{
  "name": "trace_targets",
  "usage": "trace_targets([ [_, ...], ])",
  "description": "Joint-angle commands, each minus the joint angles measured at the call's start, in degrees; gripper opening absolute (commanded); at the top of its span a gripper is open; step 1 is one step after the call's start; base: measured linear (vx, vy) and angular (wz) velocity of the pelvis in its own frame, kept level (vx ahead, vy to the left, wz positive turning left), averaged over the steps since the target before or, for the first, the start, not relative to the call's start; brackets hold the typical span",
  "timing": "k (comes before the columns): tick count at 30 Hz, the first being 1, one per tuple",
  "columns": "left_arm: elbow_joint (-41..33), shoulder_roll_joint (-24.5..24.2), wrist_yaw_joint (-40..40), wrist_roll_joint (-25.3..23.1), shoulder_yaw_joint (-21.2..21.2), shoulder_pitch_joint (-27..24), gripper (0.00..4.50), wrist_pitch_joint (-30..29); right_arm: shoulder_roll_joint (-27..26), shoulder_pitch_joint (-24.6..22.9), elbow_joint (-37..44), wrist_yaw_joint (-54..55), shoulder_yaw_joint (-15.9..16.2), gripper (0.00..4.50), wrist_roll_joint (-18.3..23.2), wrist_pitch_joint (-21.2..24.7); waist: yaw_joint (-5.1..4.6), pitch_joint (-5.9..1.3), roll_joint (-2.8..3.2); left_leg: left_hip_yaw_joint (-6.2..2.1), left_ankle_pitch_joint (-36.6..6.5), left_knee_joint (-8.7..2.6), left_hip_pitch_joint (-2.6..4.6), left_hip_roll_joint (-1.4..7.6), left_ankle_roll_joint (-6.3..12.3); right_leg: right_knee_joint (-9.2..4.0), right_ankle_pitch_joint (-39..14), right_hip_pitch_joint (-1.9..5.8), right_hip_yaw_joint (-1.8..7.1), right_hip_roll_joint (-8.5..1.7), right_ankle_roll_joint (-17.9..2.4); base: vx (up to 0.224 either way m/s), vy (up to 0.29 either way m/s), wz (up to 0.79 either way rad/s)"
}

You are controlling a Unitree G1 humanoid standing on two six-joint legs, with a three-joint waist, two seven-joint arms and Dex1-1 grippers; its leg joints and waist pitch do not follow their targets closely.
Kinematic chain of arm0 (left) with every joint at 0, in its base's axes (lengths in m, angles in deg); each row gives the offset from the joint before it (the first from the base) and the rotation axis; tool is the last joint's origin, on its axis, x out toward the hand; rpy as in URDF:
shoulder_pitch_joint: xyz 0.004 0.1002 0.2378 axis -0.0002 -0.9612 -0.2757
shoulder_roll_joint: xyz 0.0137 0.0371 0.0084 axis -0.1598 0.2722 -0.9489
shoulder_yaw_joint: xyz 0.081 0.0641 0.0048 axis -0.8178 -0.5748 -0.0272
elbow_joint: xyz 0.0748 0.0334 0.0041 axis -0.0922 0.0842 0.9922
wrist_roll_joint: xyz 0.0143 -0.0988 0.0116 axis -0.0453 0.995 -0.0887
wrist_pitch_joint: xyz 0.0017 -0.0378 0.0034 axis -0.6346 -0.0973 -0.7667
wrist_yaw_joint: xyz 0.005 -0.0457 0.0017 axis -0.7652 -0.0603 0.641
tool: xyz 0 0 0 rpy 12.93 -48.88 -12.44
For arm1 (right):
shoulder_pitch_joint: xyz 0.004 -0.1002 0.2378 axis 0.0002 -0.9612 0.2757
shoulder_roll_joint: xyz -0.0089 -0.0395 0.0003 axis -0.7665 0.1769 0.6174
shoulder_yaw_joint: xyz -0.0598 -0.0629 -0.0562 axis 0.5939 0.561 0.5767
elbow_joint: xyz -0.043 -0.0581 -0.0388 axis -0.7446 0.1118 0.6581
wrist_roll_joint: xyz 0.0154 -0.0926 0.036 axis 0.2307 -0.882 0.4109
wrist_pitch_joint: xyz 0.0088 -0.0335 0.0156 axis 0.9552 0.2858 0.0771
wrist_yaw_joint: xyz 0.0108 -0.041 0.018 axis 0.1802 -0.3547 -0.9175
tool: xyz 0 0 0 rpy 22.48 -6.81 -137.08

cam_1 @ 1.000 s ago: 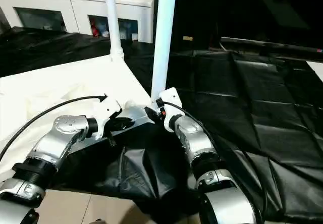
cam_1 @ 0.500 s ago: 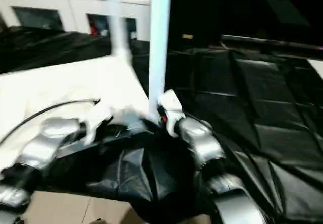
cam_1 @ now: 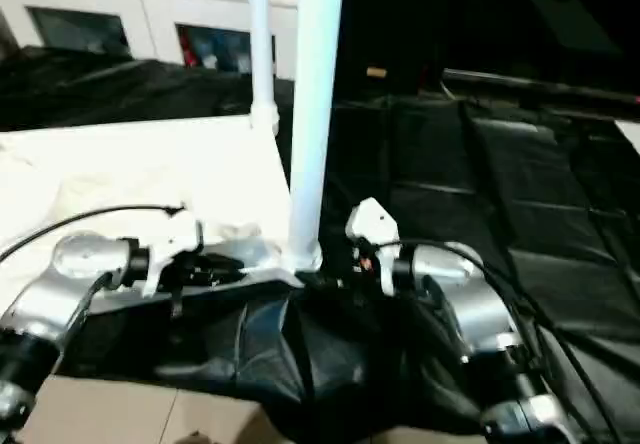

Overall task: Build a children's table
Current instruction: Rotate leg to tighten

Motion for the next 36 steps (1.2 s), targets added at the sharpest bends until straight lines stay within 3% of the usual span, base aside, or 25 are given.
trace_targets([
  [1, -3.4, 0.6, 0.2, 2.2, 1.8, 0.2, 1.05, -1.5, 1.0, -0.8, 2.5, -0.4, 0.1, 3.92, 0.5, 1.0, 0.15, -3.55, 0.81, -0.36, -11.0, -3.89, 0.27, 1.85, 1.6, -4.1, -11.4, 3.1, 3.44, -4.27, -10.1, 0.0, 0.0, 0.0],
  [5, -5.3, 1.5, 1.5, 3.4, 2.2, 0.0, 1.05, -4.6, 2.0, -2.2, 4.1, 0.4, -0.8, 3.92, 0.6, 2.0, 0.1, -3.53, 0.57, -0.29, -11.0, -3.77, 0.19, 1.66, 1.82, -4.05, -10.5, 3.31, 3.41, -4.12, -10.5, 0.0, 0.0, 0.0],
  [10, -5.1, 3.3, 2.0, 2.5, -0.6, -0.1, 1.05, -6.5, 2.2, -3.5, 5.7, 1.4, -0.3, 3.92, 0.8, 3.1, 0.09, -3.5, 0.57, -0.36, -11.5, -3.78, 0.27, 1.66, 1.76, -4.47, -13.1, 3.25, 3.39, -4.13, -9.2, 0.0, 0.0, 0.0],
  [16, -4.3, 3.5, 3.7, 0.2, -2.3, 0.4, 1.71, -6.1, 1.5, -2.6, 5.0, 2.8, 0.1, 3.92, 0.2, 2.9, -0.03, -3.57, 0.55, -0.45, -10.9, -3.71, 0.18, 1.59, 1.85, -4.44, -12.2, 3.39, 3.36, -4.08, -9.0, 0.0, 0.0, 0.0],
  [21, -1.8, 2.1, 5.2, -3.4, -4.0, 1.1, 1.71, -5.3, 0.6, -1.4, 4.3, 4.1, 1.0, 3.92, -0.6, 2.4, -0.14, -3.64, 0.69, -0.5, -10.8, -3.72, 0.34, 1.66, 1.57, -4.33, -11.9, 3.29, 3.35, -4.07, -8.9, 0.0, 0.0, 0.0],
  [26, -2.5, 1.9, 5.9, -2.5, -3.2, 0.8, 1.71, -7.1, 0.3, -1.2, 4.4, 4.2, 1.6, 3.92, -0.7, 2.3, 0.0, -3.68, 0.48, -0.43, -10.2, -3.67, 0.27, 1.65, 1.64, -4.0, -9.7, 3.39, 3.38, -4.08, -9.9, 0.0, 0.0, 0.0],
  [30, -3.1, 1.3, 4.7, -1.7, -2.8, 0.2, 1.71, -8.7, 0.1, -1.0, 4.1, 4.1, 1.9, 3.92, -0.8, 2.1, 0.0, -3.51, 0.44, -0.39, -11.3, -3.72, 0.3, 1.61, 1.56, -4.3, -12.2, 3.33, 3.41, -4.18, -9.5, 0.0, 0.0, 0.0],
  [34, -3.8, 0.8, 3.2, -0.5, -2.7, 0.1, 1.54, -10.2, 0.1, -0.7, 3.6, 4.1, 2.4, 3.92, -1.0, 1.8, -0.07, -3.56, 0.45, -0.45, -11.0, -3.71, 0.25, 1.58, 1.43, -4.31, -13.1, 3.35, 3.41, -4.21, -9.0, 0.0, 0.0, 0.0],
  [36, -4.1, 0.2, 2.0, -0.3, -3.3, 0.1, 1.25, -11.7, 0.2, -0.6, 3.6, 4.2, 2.7, 3.92, -1.0, 1.7, -0.11, -3.62, 0.45, -0.41, -10.2, -3.67, 0.28, 1.6, 1.56, -4.12, -11.7, 3.33, 3.43, -4.14, -9.4, 0.0, 0.0, 0.0],
])
